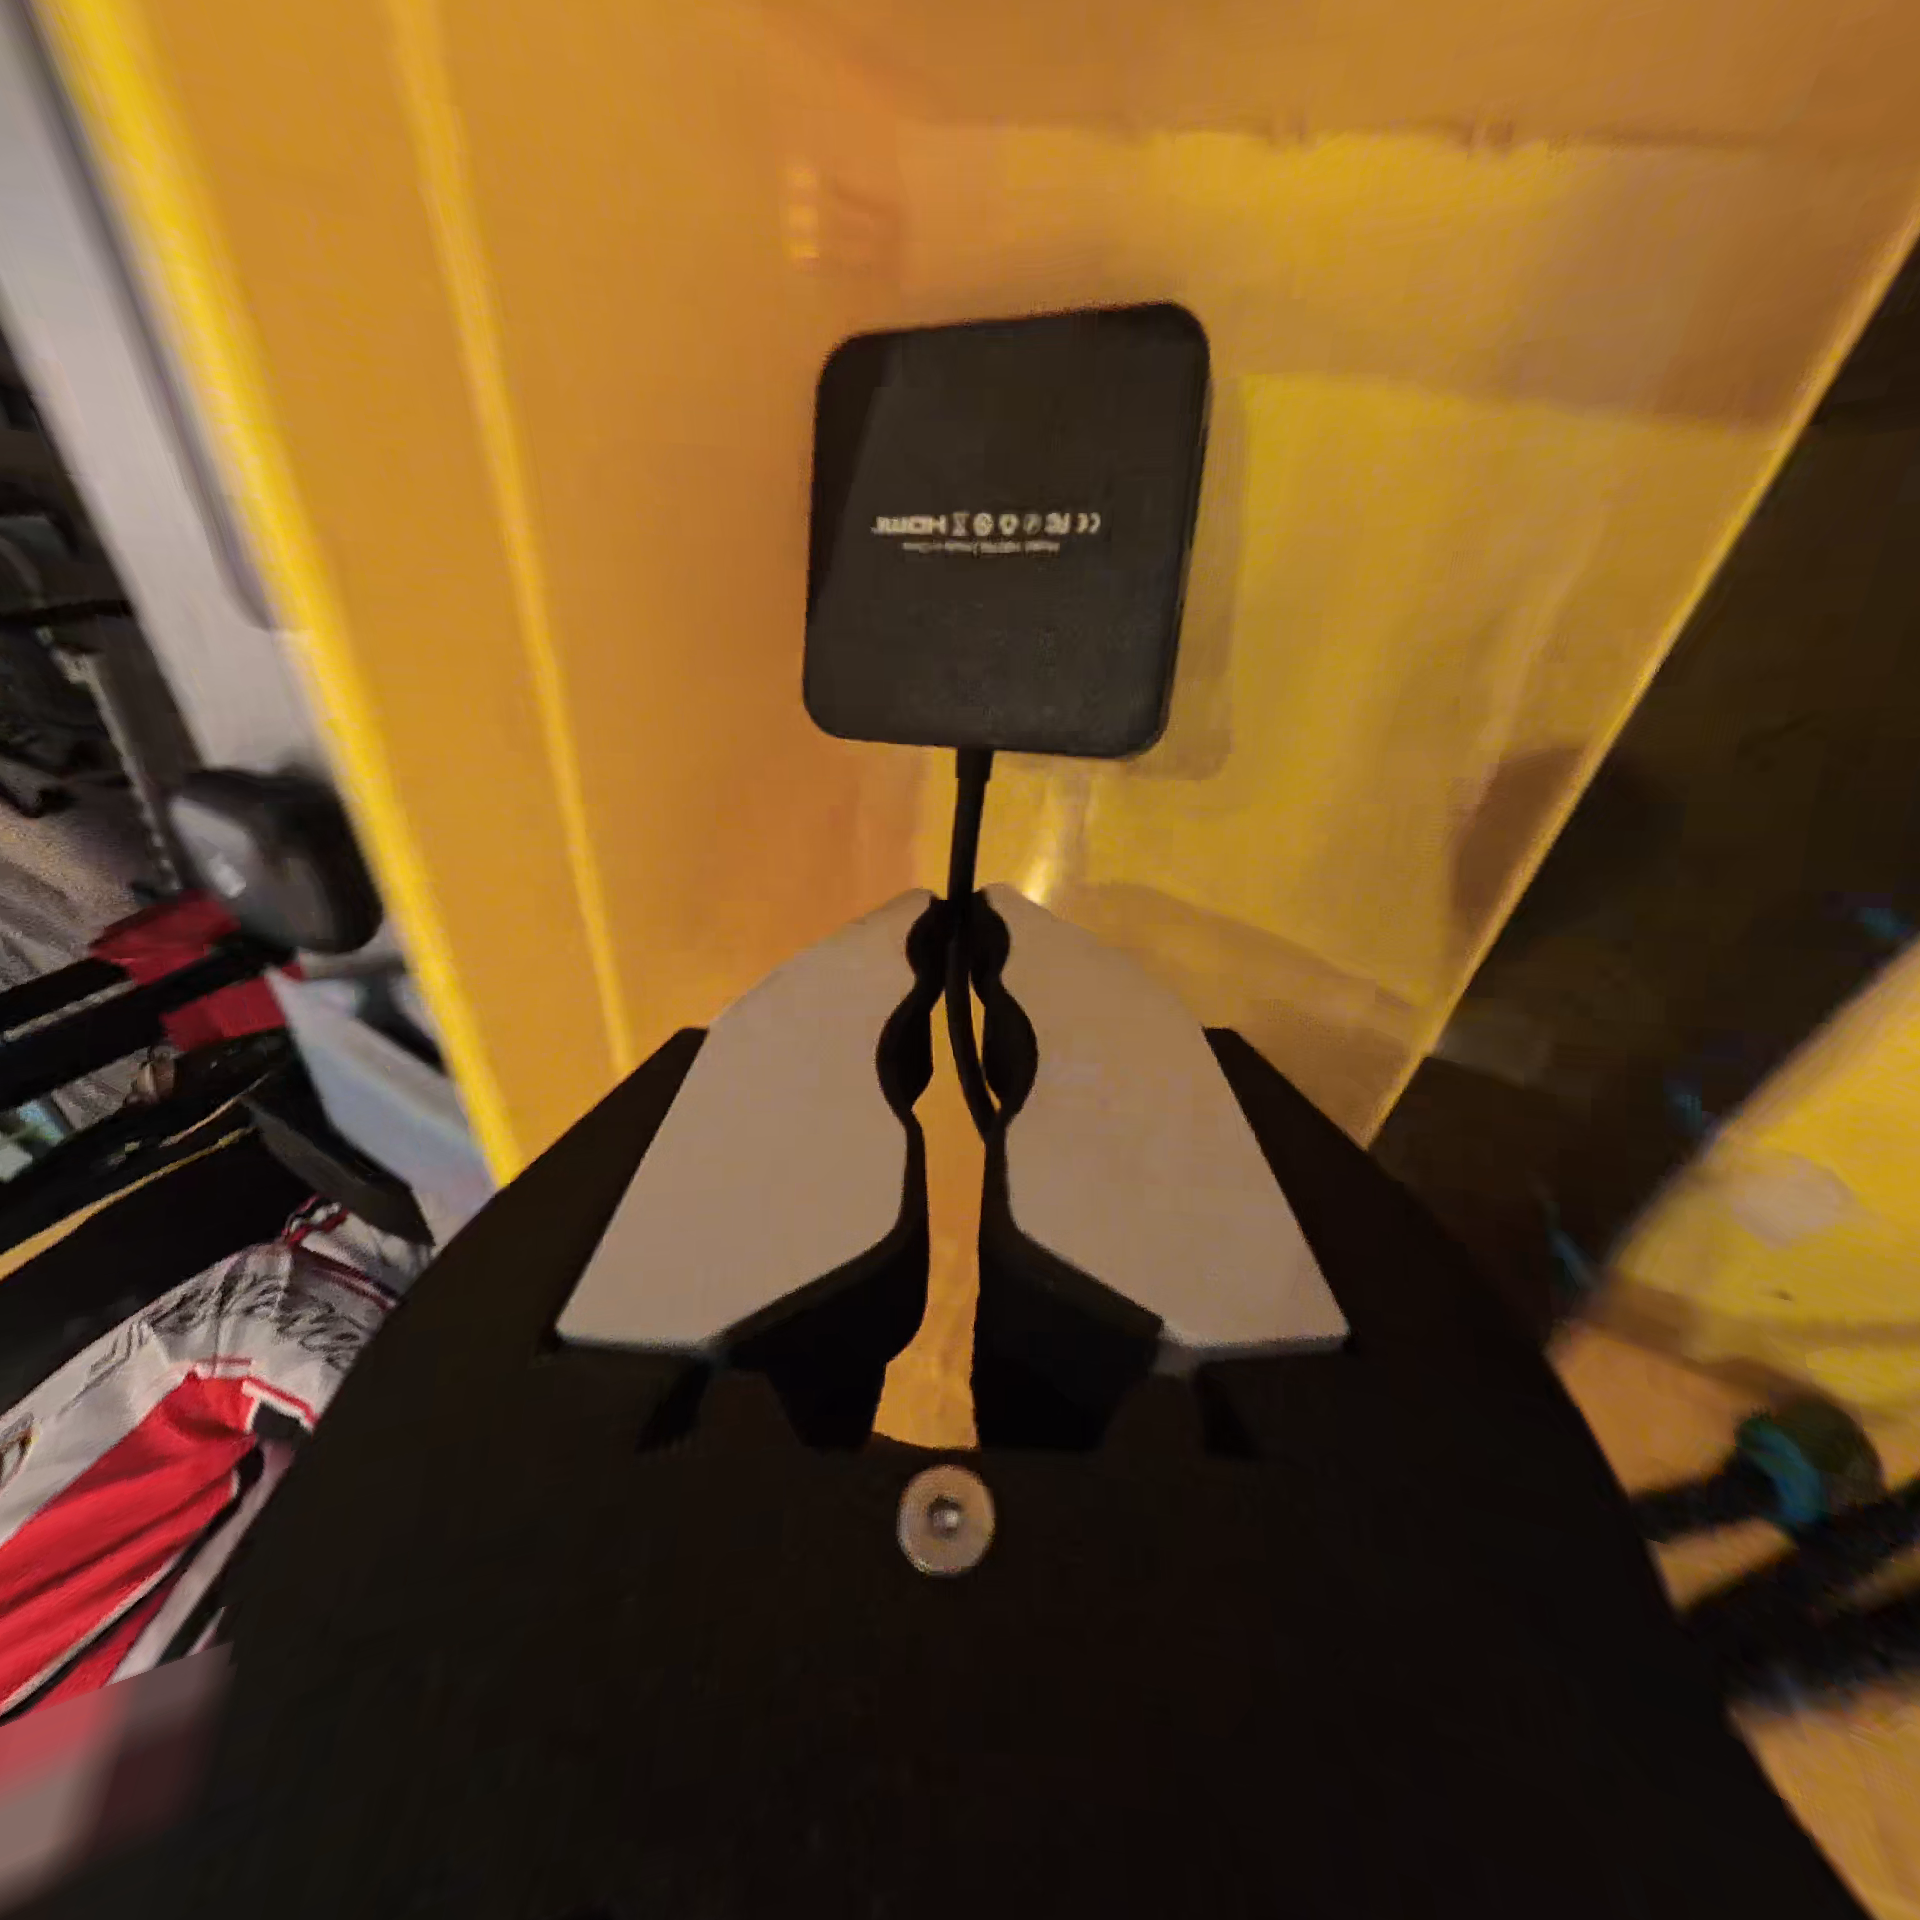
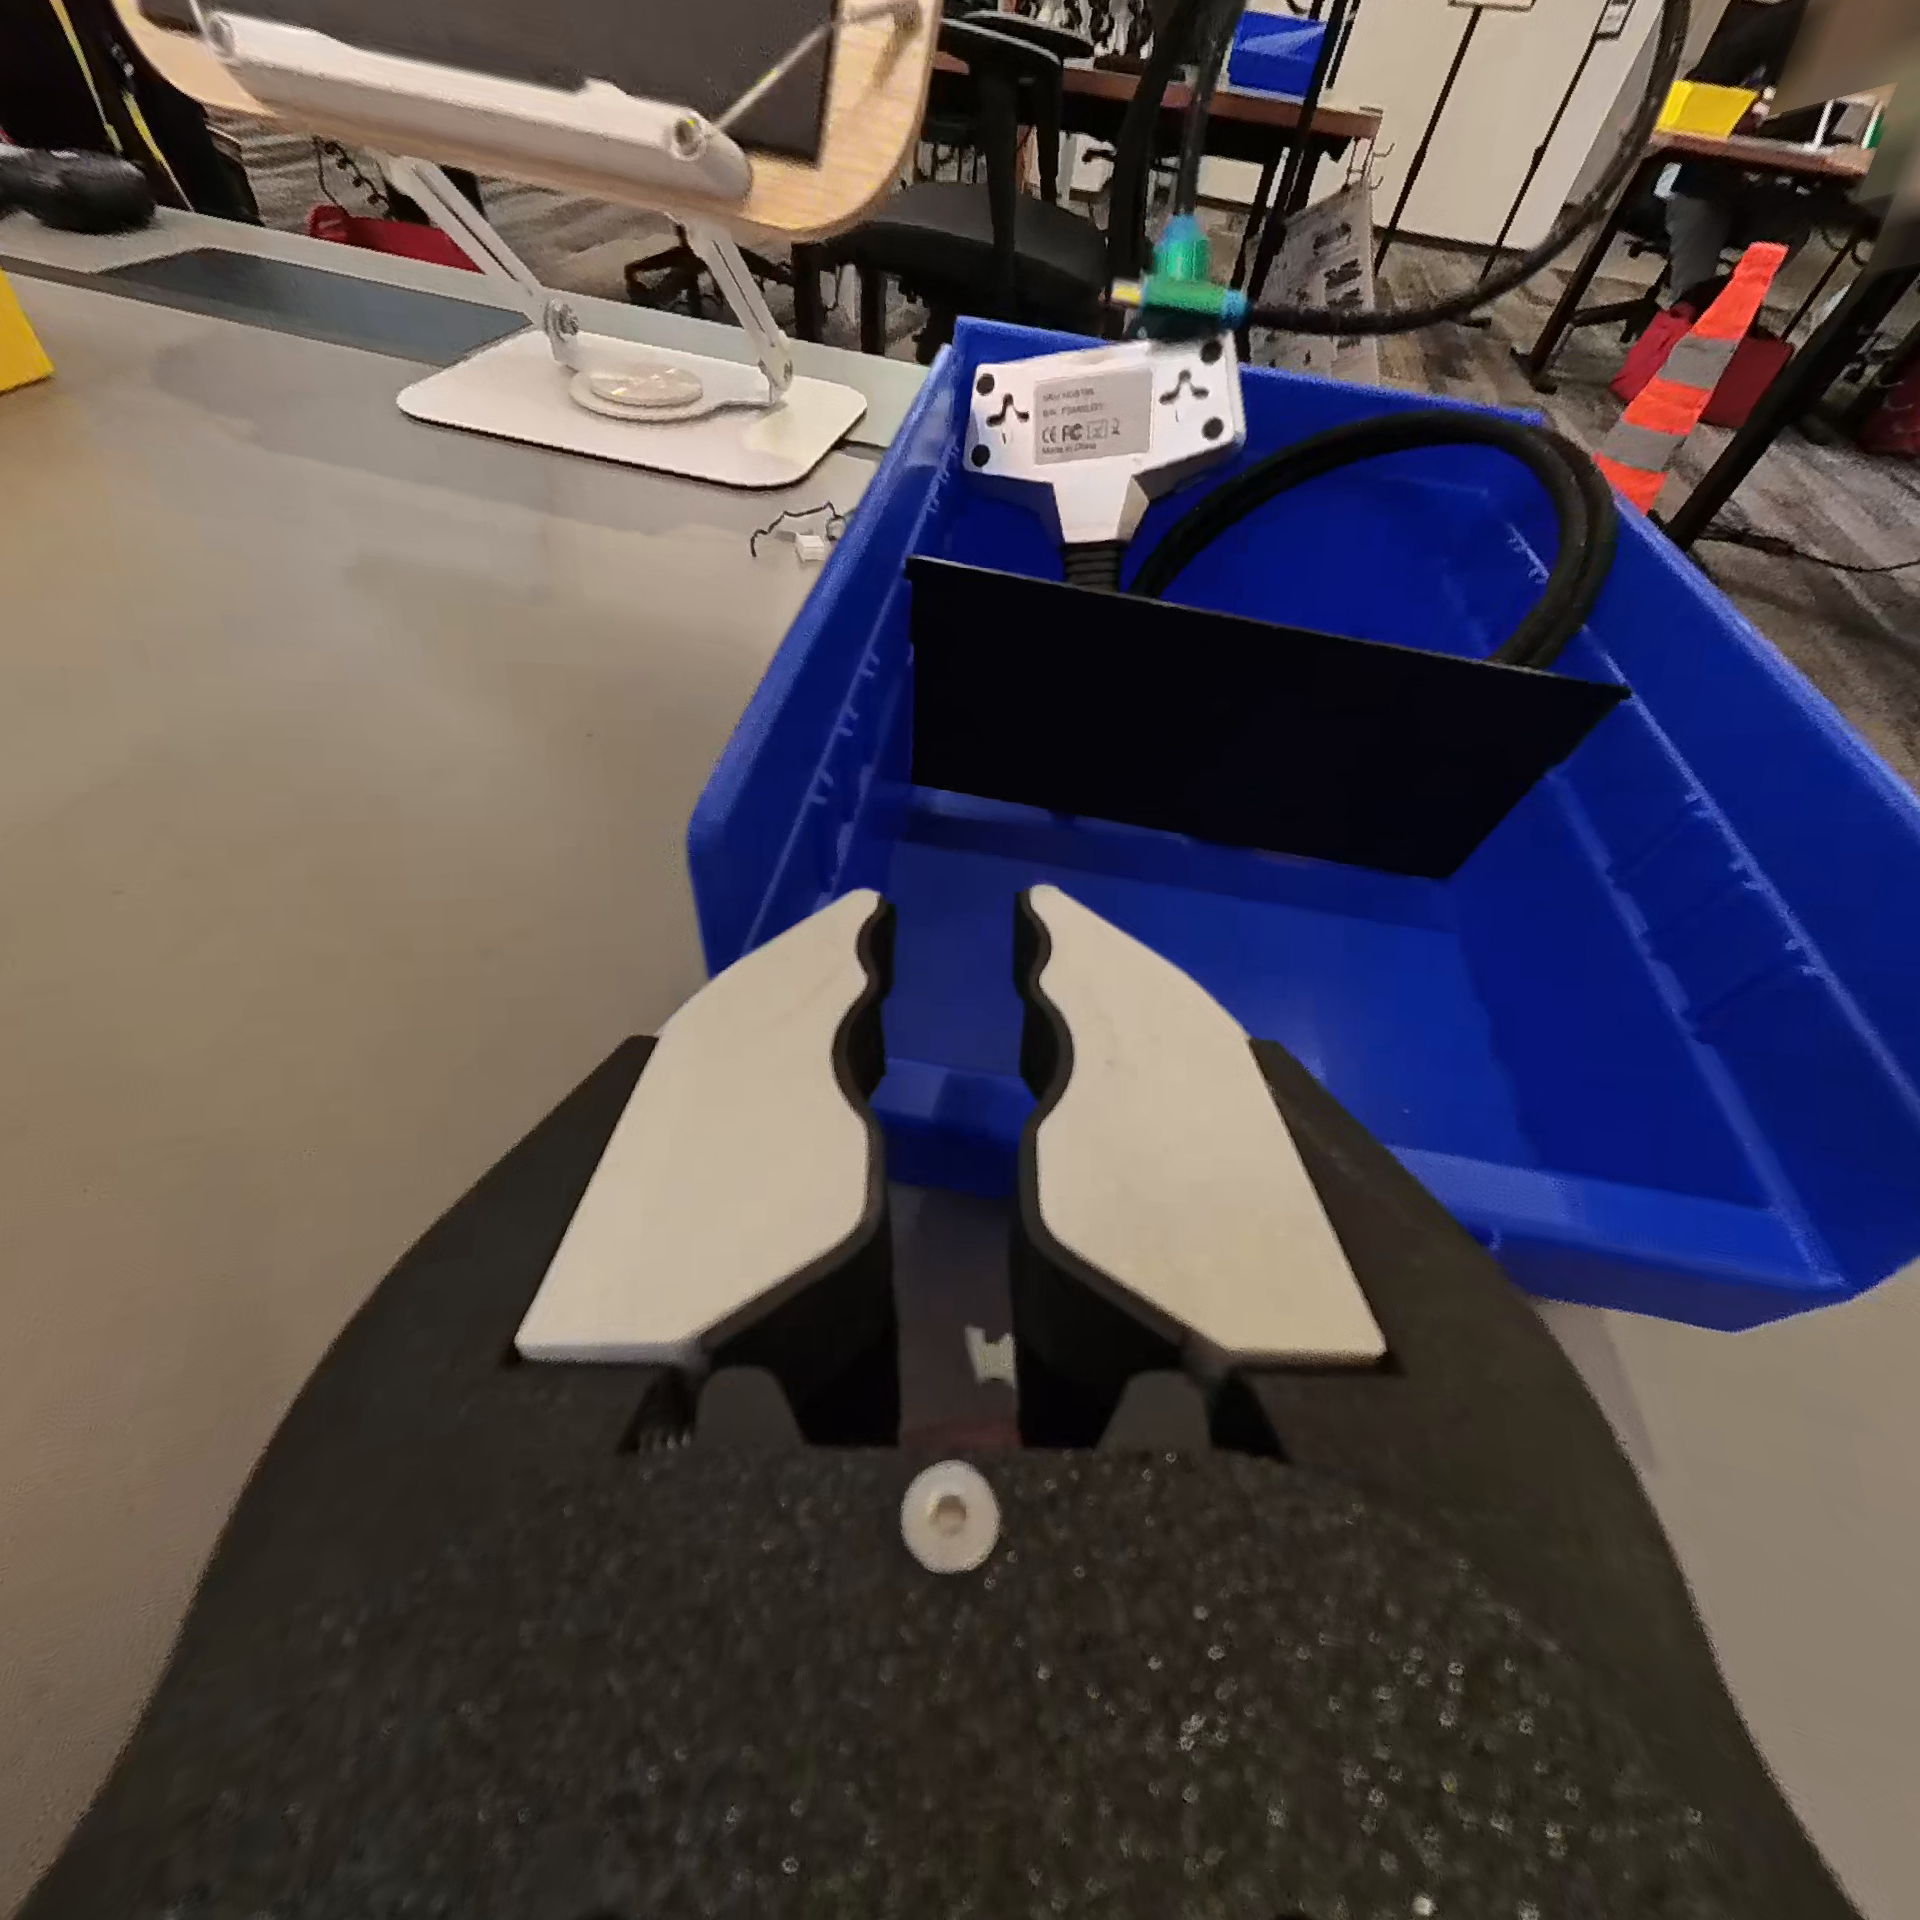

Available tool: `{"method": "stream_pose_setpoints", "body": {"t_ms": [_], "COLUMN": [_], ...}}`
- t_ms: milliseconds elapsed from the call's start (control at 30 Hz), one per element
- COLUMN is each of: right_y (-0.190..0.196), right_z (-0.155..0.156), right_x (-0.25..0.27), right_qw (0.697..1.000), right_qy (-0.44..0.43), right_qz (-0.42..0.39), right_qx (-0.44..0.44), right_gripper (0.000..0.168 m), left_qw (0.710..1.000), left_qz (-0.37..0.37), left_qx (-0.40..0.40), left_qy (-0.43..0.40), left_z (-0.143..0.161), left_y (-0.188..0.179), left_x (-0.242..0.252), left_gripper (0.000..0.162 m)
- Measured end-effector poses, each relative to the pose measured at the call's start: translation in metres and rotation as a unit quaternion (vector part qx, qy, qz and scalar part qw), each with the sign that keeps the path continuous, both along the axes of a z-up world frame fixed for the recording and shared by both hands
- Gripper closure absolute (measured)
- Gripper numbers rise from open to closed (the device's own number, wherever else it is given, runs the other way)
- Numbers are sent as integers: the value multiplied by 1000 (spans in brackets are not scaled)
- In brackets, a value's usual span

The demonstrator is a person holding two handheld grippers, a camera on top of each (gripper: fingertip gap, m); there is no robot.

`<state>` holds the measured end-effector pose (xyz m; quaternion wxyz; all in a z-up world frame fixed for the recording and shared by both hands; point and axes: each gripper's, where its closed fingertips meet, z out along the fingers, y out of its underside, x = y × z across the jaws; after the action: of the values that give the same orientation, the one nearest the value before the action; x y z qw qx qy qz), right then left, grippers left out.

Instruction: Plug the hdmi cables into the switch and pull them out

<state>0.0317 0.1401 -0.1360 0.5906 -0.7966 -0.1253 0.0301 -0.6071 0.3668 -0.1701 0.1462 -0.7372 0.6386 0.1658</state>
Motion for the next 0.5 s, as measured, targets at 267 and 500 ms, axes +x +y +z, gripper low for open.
{"method": "stream_pose_setpoints", "body": {"t_ms": [267, 500], "right_y": [-15, -31], "right_z": [40, 89], "right_x": [-32, -72], "right_qw": [995, 986], "right_qy": [6, 17], "right_qz": [53, 132], "right_qx": [87, 105], "right_gripper": [151, 146], "left_qw": [975, 884], "left_qz": [-9, -128], "left_qx": [220, 445], "left_qy": [6, 66], "left_z": [114, 186], "left_y": [-34, -100], "left_x": [10, 103], "left_gripper": [159, 159]}}
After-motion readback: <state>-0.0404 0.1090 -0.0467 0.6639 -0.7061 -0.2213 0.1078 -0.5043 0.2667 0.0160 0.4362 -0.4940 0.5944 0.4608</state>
